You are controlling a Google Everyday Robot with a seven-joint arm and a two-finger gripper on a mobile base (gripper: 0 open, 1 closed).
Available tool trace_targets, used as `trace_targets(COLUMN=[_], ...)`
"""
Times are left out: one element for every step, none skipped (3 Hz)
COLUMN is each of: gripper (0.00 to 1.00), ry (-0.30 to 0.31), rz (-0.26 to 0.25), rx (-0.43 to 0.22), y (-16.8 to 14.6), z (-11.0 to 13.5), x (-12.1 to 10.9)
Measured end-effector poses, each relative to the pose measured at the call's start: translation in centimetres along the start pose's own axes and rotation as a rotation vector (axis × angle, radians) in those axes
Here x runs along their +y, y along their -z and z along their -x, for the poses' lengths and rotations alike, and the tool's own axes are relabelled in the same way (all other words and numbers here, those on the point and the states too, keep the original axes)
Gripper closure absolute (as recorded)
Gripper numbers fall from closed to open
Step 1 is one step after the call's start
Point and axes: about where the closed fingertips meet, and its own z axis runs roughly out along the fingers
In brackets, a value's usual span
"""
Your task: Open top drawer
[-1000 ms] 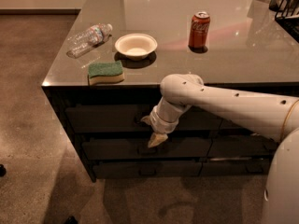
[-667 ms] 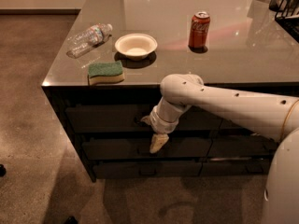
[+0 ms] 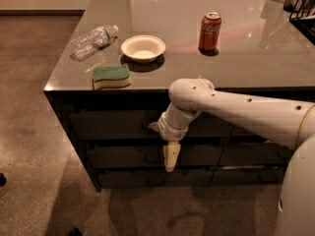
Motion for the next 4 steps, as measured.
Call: trace_targets(gripper=[0.25,0.49,0.71,0.71], ry=[0.000,0.010,0.011,0.011], rz=[0.000,0.007,0.008,0.008], rx=[0.000,0.002,0.002,0.002], y=[0.0,1.0,1.1,1.1], z=[0.0,-0.1,-0.2,-0.3], x=[0.0,-0.7,-1.1,-1.4])
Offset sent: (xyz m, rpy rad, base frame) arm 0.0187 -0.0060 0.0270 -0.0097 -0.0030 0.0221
